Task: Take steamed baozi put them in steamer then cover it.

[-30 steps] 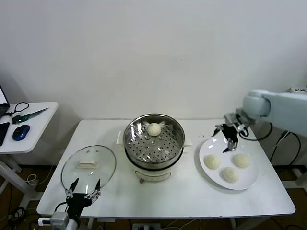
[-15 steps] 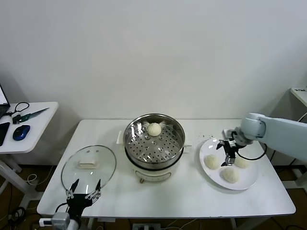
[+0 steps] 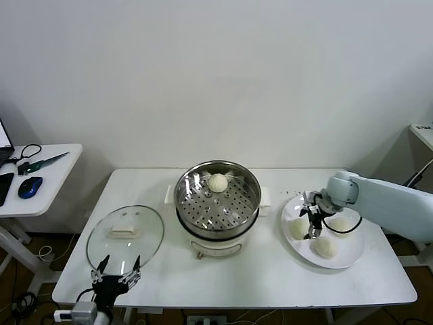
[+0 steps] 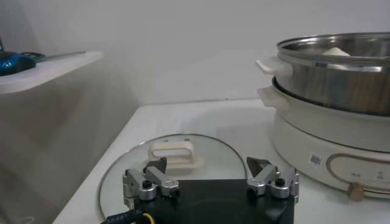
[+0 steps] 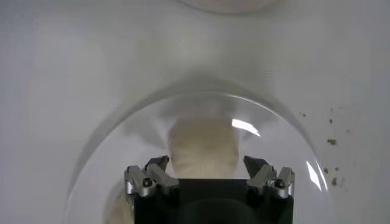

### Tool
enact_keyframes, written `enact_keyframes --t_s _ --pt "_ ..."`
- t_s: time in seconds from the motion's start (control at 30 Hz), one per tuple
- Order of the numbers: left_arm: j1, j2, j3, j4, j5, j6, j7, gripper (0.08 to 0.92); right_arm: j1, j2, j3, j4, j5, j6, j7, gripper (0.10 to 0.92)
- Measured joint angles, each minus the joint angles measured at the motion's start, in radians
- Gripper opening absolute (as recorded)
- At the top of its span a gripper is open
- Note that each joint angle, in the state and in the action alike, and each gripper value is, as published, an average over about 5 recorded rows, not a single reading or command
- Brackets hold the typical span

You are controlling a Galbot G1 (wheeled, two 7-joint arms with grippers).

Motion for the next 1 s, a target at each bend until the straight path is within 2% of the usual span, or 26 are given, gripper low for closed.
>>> enact_keyframes --t_s 0.13,0.23,0.6,1.0 --pt "0.000 0.000 0.000 0.000 0.000 0.001 0.000 0.823 -0.006 0.003 0.007 -0.003 0.000 -0.002 -0.003 0.695" --pt "0.001 0.001 -0.001 -0.003 0.000 0.003 -0.001 0.823 0.001 -0.001 0.004 0.002 0.008 -0.002 -0.010 0.662" --pt "-0.001 0.005 0.010 -0.010 0.004 0.007 -0.001 0.823 0.258 0.013 -0.159 0.051 0.127 0.022 -0.068 0.653" --pt "-0.009 0.017 0.020 -0.019 0.002 0.005 -0.002 0.823 0.688 0.189 -0.313 0.175 0.445 -0.015 -0.092 0.653"
